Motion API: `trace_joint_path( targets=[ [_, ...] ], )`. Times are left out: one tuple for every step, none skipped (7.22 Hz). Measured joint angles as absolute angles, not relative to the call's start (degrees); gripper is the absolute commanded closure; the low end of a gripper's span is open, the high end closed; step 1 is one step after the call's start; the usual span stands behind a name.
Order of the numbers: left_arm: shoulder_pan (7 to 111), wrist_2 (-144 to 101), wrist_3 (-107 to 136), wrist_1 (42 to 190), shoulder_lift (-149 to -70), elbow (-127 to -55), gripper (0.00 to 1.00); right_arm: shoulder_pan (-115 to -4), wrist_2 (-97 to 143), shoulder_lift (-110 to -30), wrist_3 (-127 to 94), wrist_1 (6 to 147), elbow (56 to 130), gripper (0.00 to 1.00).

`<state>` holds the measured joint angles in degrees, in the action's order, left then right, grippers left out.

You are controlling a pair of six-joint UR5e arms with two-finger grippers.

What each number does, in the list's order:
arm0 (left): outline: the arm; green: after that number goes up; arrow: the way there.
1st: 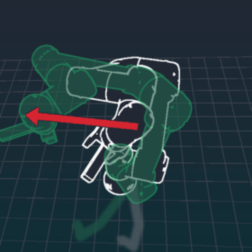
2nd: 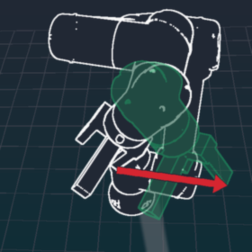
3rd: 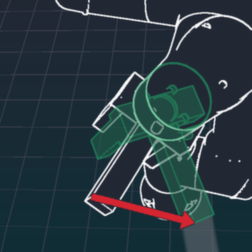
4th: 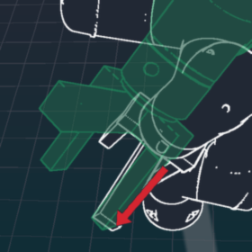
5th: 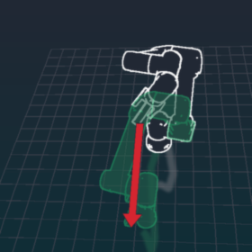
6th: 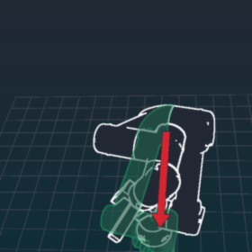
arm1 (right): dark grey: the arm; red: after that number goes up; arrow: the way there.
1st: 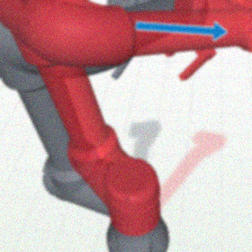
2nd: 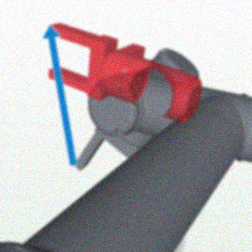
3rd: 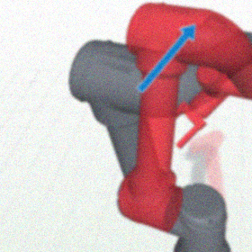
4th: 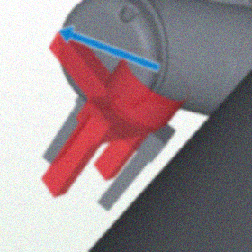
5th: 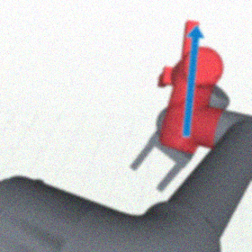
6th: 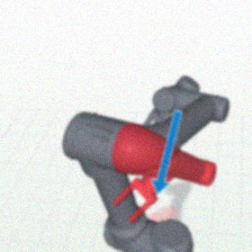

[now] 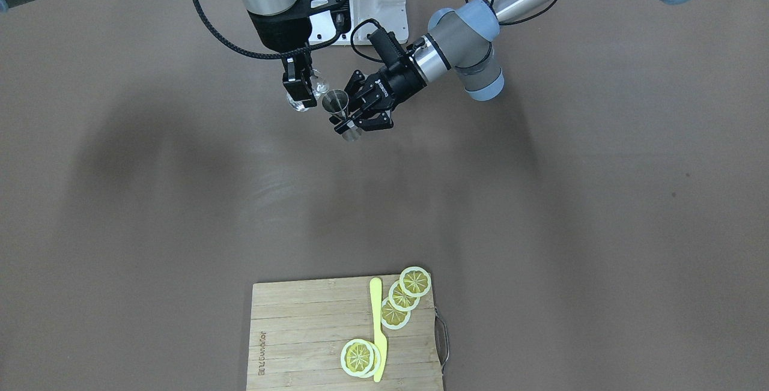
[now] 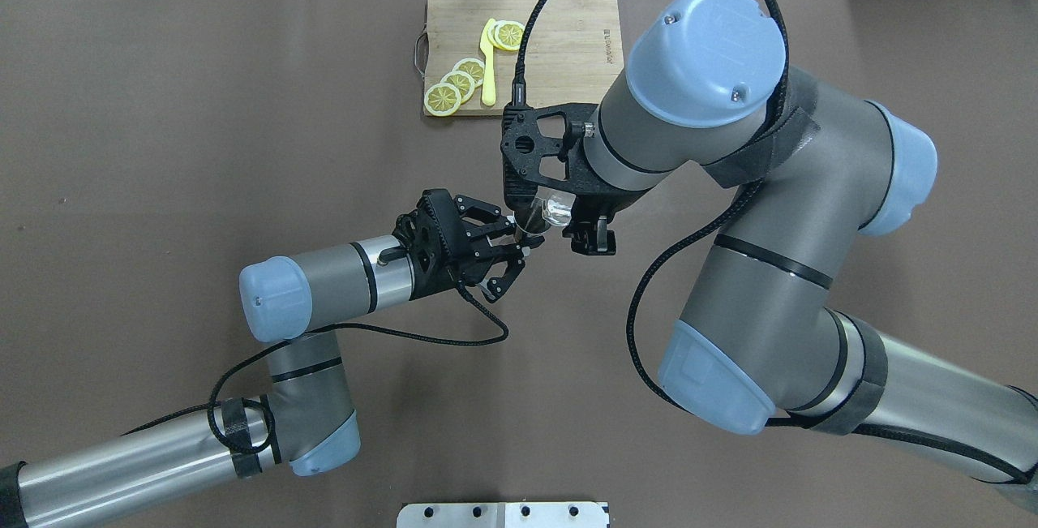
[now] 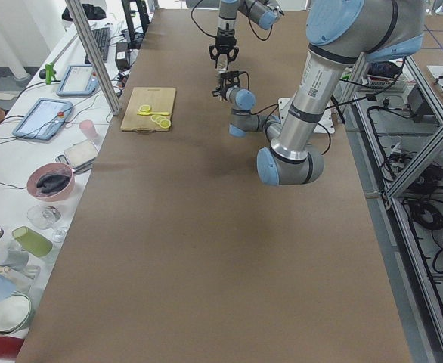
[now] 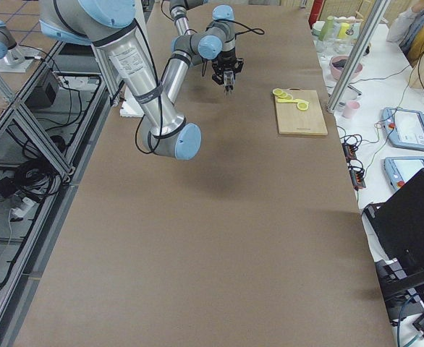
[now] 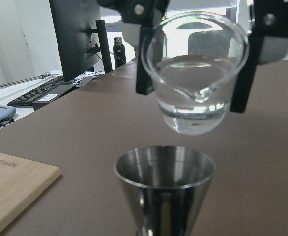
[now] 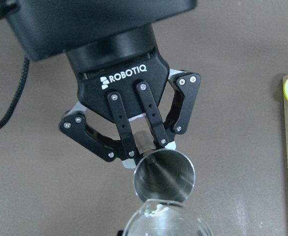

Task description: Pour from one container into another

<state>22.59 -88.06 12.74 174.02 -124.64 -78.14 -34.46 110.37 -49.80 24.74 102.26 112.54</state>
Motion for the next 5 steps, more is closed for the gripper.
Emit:
trace_joint_path(
  targets=[
    [22.59,-88.07,12.74,174.02,-124.68,-78.12,1.00,-34.43,110.29,-49.66,24.97,102.66,112.49,1.00],
    [22.59,-88.07,12.74,174.02,-124.69,-78.06,1.00,-34.40,110.16,-49.45,25.41,103.15,112.42,1.00],
    [22.59,-88.07,12.74,174.02,-124.68,-78.01,1.00,-34.38,110.04,-49.16,25.97,103.74,112.34,1.00],
    [22.59,-88.07,12.74,174.02,-124.69,-77.98,1.00,-34.37,109.98,-48.84,26.32,104.35,112.26,1.00],
    [22.59,-88.07,12.74,174.02,-124.71,-77.97,1.00,-34.37,109.96,-48.64,26.47,104.79,112.17,1.00]
  ],
)
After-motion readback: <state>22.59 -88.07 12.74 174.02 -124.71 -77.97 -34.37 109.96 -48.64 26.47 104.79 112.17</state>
